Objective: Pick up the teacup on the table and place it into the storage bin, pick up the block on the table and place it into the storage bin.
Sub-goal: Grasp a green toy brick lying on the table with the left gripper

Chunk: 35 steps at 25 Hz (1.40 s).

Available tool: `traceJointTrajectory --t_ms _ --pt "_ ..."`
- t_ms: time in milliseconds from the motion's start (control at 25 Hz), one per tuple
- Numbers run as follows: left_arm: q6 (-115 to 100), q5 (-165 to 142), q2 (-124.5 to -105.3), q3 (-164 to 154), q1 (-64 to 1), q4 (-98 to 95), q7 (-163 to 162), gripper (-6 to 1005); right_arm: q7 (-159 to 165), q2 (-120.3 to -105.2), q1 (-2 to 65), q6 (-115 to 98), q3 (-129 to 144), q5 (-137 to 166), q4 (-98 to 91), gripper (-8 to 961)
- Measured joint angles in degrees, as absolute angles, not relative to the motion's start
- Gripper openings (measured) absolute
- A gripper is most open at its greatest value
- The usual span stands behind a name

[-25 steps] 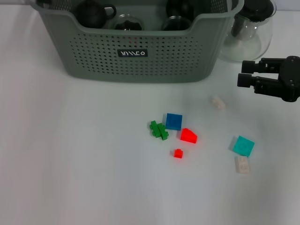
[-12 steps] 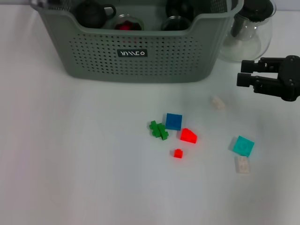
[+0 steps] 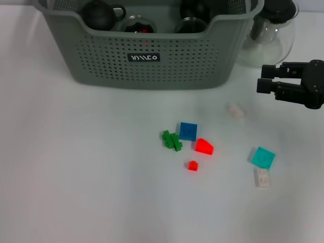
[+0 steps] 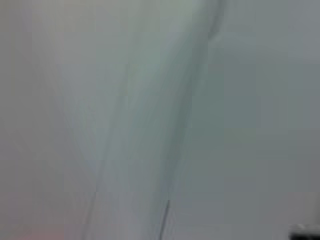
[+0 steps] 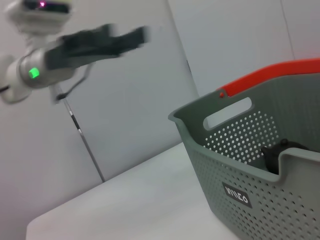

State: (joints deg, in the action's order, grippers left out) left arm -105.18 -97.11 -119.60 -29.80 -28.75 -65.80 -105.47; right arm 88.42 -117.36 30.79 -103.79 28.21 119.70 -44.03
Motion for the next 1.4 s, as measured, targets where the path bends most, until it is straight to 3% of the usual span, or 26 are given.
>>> traceJointTrajectory --t_ms 200,320,840,1400 --pt "-108.86 -105.75 -123.3 -29.37 -20.78 -62.79 -87.24 615 88.42 -116.99 30.86 -103.77 28.21 119.7 -44.03 490" --pt "-108.25 -111.27 -124.51 -32.35 -18.3 -57.78 -75.92 608 88.7 -116.73 30.92 -103.01 28.21 119.7 -44.03 490" --pt "-84.62 -117.49 -124.45 -34.24 -24.85 -23.69 -43.49 579 88.95 -116.52 30.48 -101.95 28.21 119.71 -43.96 489" --pt "-70.63 -114.52 -124.76 -34.01 -29.99 -12.22 -33.8 547 89.62 -116.55 31.07 -101.86 28.21 119.71 -43.94 490"
